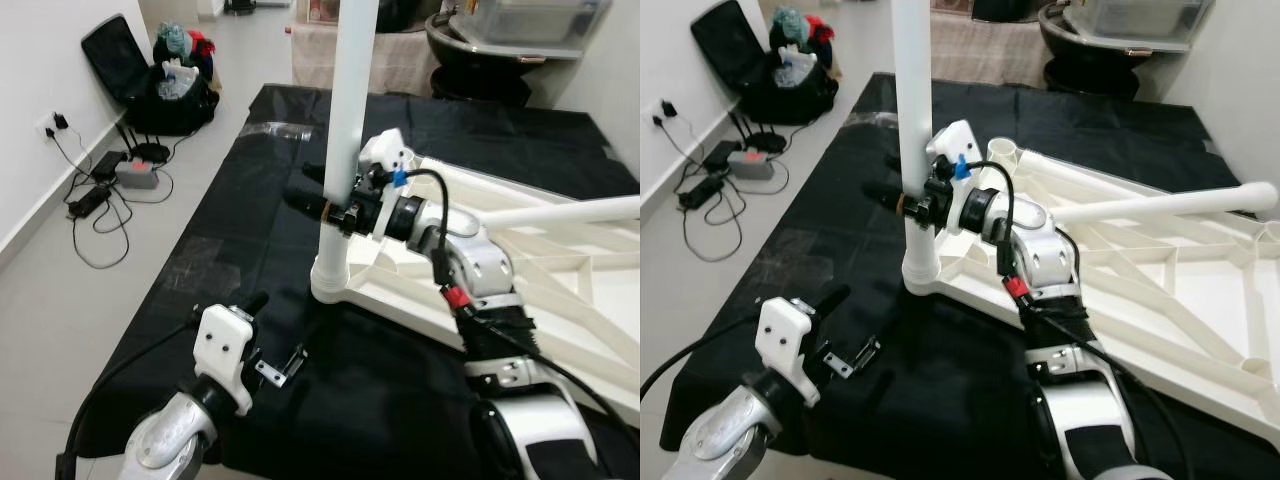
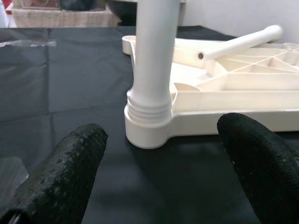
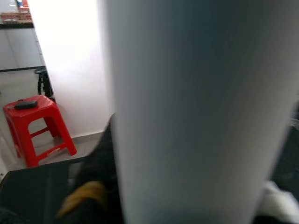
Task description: Building children table
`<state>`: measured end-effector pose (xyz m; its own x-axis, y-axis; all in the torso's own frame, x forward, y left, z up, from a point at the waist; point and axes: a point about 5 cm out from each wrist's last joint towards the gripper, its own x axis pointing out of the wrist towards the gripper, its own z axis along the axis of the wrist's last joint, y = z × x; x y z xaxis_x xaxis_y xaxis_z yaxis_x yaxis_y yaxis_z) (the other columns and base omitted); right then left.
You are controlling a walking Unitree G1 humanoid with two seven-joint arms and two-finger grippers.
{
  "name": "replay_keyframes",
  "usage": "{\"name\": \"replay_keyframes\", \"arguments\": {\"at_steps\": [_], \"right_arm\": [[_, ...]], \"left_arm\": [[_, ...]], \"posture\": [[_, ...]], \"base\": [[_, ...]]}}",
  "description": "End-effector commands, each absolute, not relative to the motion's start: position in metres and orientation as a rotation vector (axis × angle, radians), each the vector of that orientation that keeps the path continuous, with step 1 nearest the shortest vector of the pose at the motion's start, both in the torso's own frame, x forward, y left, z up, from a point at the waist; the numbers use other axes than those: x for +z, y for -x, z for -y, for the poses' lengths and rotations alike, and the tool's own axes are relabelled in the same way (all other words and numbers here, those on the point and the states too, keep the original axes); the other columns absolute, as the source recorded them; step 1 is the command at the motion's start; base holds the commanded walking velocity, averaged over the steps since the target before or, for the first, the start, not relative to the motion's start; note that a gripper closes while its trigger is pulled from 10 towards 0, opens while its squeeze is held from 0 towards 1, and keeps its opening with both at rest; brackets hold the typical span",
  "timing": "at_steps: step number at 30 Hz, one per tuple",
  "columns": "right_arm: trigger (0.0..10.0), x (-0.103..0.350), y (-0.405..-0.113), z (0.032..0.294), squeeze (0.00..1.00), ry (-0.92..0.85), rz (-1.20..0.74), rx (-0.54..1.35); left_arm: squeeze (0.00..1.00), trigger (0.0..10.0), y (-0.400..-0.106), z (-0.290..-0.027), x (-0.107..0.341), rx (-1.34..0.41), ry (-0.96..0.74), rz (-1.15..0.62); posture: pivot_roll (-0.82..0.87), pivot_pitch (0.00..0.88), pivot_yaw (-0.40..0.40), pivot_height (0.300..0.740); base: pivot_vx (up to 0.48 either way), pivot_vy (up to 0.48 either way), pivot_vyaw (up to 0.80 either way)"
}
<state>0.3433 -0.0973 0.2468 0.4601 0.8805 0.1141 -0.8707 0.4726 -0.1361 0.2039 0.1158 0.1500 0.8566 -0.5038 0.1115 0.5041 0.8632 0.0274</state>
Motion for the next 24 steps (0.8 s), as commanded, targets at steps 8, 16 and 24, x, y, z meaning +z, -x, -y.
{"name": "replay_keyframes", "arguments": {"at_steps": [8, 16, 24], "right_arm": [[0.0, 0.213, -0.311, 0.132, 0.00, 0.086, 0.042, 0.583], [0.0, 0.182, -0.302, 0.110, 0.00, 0.029, -0.030, 0.240], [10.0, 0.198, -0.313, 0.101, 0.00, 0.017, 0.000, 0.402]], "left_arm": [[0.00, 10.0, -0.224, -0.116, 0.138, -0.519, -0.007, 0.108], [0.00, 10.0, -0.243, -0.115, 0.134, -0.504, -0.008, 0.109], [0.00, 10.0, -0.242, -0.119, 0.135, -0.495, -0.009, 0.114]], "posture": [[0.00, 0.016, -0.071, 0.740], [-0.01, 0.000, -0.061, 0.740], [-0.01, 0.013, -0.055, 0.740]], "base": [[0.000, 0.000, 0.00], [0.000, 0.000, 0.00], [0.000, 0.000, 0.00]]}}
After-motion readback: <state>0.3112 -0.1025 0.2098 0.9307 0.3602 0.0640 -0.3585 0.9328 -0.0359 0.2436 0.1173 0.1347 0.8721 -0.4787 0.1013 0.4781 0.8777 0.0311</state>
